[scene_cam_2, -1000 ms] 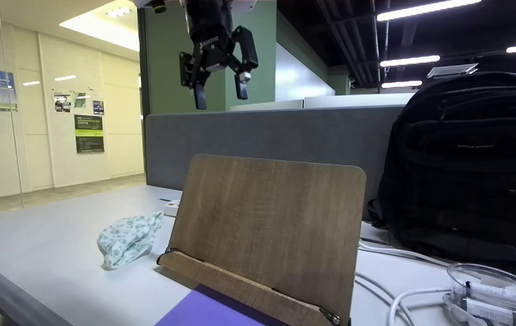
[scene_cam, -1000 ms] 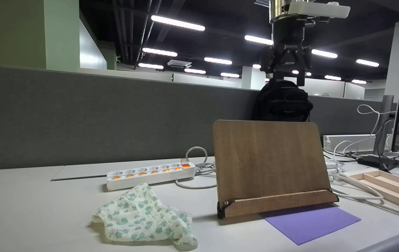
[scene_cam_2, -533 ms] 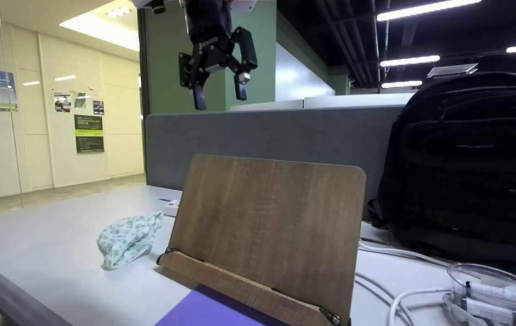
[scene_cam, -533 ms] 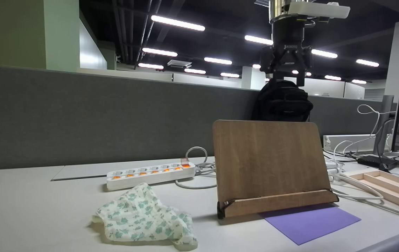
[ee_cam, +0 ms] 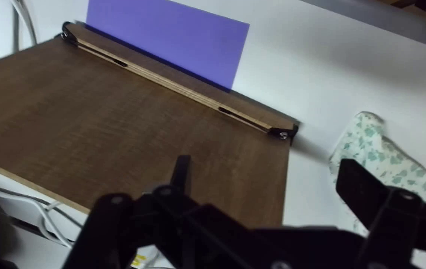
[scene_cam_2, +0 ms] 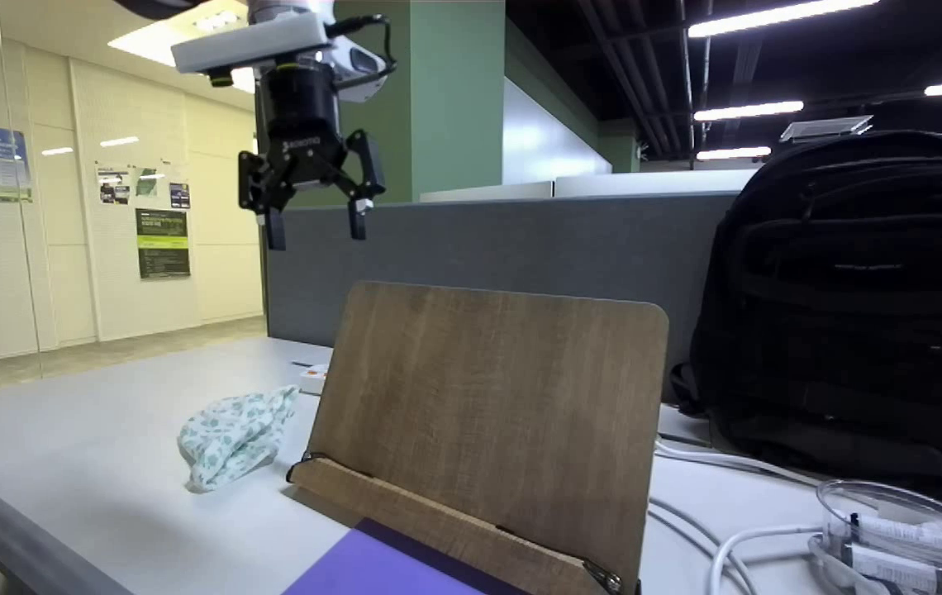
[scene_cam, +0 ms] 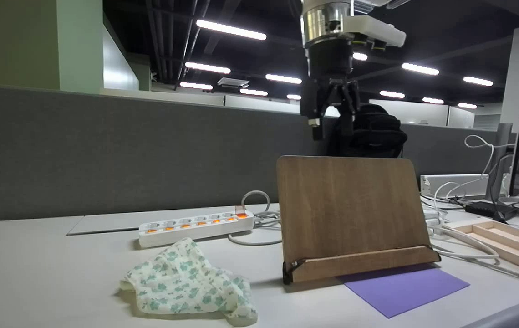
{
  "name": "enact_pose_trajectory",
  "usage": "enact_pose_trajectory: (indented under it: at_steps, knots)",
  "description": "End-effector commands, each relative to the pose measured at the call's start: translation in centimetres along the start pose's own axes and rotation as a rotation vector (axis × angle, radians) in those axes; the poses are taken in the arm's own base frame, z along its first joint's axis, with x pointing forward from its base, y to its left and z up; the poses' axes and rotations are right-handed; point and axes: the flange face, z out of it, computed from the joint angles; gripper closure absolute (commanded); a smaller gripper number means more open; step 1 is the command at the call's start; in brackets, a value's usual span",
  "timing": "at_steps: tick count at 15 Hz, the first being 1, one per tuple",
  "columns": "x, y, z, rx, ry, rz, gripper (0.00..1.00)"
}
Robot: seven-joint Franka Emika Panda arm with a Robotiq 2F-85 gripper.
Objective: Hang the cloth on the tablet stand
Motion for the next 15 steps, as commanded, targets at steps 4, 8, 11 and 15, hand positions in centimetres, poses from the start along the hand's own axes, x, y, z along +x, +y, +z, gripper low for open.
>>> enact_pose_trajectory:
  at_steps: [4,8,11,15]
  knots:
    - [3.7,-11.5,4.3,0.017,0.029,-0.302,0.00]
    - [4.8,-16.8,8.3,0.029,0.026,-0.397,0.00]
    - [4.3,-17.2,8.9,0.033,0.030,-0.397,0.00]
    - [4.5,-17.1,10.0,0.027,0.027,-0.411,0.00]
